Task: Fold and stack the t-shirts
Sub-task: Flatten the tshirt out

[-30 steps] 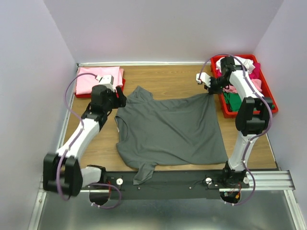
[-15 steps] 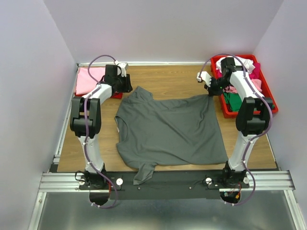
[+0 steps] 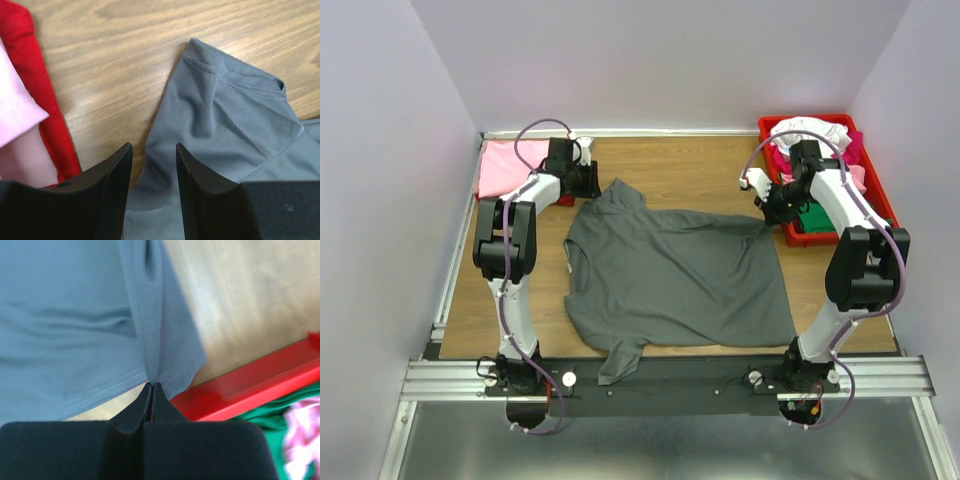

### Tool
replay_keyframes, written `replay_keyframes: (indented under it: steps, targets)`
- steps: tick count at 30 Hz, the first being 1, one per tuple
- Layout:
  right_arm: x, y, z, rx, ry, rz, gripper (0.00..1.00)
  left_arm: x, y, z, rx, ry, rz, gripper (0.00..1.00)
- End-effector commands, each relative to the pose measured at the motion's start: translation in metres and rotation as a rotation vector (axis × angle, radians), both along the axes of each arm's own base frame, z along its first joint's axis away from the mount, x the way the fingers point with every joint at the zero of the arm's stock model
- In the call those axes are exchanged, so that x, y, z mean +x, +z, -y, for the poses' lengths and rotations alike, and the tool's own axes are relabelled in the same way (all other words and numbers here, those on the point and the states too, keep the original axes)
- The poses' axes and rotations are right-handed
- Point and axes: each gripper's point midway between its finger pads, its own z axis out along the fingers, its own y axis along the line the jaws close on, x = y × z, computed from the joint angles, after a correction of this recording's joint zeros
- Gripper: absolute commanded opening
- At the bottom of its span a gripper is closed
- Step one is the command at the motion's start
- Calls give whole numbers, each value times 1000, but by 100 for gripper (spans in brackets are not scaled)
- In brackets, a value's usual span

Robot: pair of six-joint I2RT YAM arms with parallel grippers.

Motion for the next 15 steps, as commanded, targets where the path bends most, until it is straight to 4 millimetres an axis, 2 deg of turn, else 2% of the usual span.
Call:
replay_keyframes:
  steps: [1, 3, 6, 7, 9, 12, 15]
  targets:
    - [-35, -13, 5, -15, -47, -77, 0, 14, 16, 6, 7, -20, 50, 48]
    - [-47, -17, 3, -4, -45, -93, 0, 18, 17, 17, 2, -44, 58, 48]
    - [-52, -17, 0, 11, -47, -100, 1, 20, 3, 31, 10, -85, 32, 48]
    - [-53, -17, -2, 21, -45, -101, 0, 25, 7, 36, 13, -93, 43, 48]
    - [-53, -17, -4, 32, -45, -102, 0, 24, -10, 36, 53, -83, 0, 48]
    - [-53, -15, -7, 48, -44, -100, 0, 26, -19, 32, 101, -59, -17, 48]
    - [-54, -15, -9, 62, -43, -102, 0, 26, -20, 28, 125, -39, -12, 48]
